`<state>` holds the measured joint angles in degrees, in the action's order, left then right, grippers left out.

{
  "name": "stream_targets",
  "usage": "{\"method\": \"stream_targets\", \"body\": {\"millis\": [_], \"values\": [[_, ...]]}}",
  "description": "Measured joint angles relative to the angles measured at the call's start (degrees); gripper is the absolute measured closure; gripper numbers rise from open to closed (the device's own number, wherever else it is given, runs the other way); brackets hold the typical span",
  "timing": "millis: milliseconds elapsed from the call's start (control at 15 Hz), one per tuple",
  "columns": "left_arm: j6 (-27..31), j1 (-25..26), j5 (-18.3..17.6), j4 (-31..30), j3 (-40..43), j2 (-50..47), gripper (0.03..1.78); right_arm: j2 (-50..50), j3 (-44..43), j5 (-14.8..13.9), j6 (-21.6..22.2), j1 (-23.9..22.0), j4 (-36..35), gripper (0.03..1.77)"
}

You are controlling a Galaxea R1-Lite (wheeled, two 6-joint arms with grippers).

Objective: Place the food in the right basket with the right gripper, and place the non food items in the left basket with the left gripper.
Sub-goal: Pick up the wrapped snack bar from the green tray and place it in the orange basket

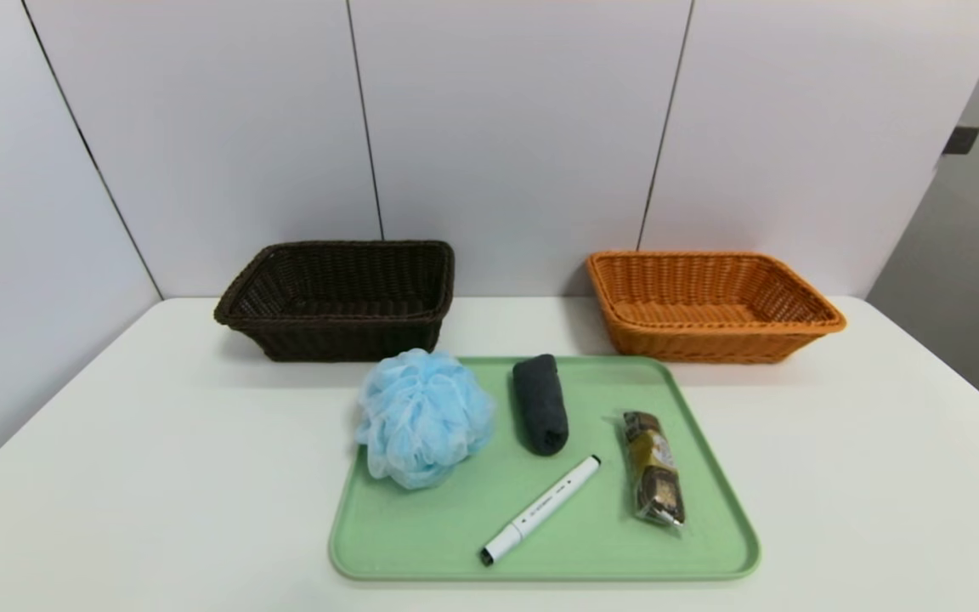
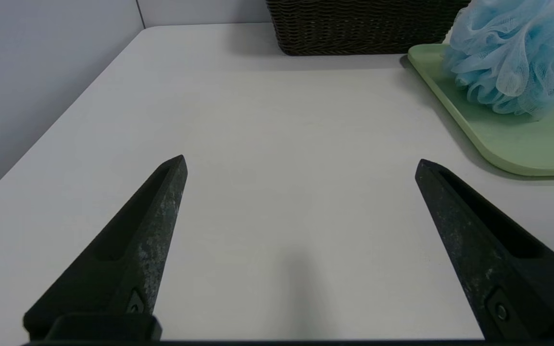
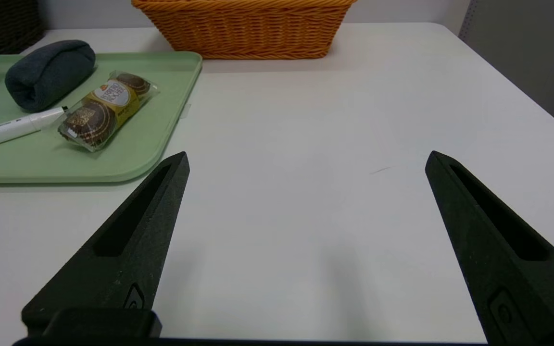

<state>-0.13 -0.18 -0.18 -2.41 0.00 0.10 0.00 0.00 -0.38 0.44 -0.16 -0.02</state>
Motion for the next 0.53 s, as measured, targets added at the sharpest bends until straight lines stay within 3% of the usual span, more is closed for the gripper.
{"method": "stream_targets", "body": {"millis": [333,533], "values": [[0.54,0.00,-0.06,-0.65,0.00,0.00,0.12,0.00,-0.40,0.82,-2.89,0.02,0.62,0.10],[1.76,-0.02,-2.82,2.88,-6.06,0.72,0.12,1.76,-8.13,4.04,-3.49,-0.02,5.12,0.10]]}}
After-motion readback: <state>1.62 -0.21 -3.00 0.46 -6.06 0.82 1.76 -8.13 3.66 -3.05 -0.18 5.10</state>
